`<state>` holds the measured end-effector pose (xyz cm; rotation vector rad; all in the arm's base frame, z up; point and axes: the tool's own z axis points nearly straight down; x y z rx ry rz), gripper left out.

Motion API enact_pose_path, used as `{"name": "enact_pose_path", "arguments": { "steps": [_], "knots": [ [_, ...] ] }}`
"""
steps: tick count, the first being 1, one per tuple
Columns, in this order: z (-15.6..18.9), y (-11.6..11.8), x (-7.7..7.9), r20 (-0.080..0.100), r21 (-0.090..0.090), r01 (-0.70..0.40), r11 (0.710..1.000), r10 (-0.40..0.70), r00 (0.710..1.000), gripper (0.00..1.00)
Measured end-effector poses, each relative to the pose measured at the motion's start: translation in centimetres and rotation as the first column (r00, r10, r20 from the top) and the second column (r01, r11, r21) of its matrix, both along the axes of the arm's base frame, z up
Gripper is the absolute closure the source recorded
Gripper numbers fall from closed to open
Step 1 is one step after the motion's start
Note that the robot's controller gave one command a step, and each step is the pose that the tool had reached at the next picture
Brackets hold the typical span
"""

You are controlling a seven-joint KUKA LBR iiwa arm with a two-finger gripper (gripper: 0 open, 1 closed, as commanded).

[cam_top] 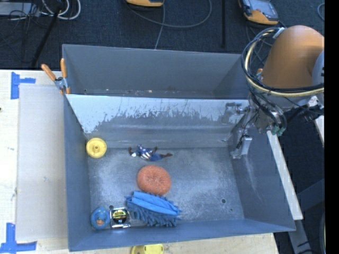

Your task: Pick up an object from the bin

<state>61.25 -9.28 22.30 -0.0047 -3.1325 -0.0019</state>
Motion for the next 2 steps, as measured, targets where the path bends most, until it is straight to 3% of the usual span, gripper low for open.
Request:
{"name": "enact_pose_path", "arguments": {
  "steps": [1, 2],
  "knots": [
    [0.5, 0.0, 0.1, 0.008, -0.001, -0.002, 1.000, 0.002, 1.000, 0.00],
    [-2.0, 5.2, -0.8, 0.009, -0.002, -0.052, 0.999, 0.052, 0.999, 0.00]
  ]
}}
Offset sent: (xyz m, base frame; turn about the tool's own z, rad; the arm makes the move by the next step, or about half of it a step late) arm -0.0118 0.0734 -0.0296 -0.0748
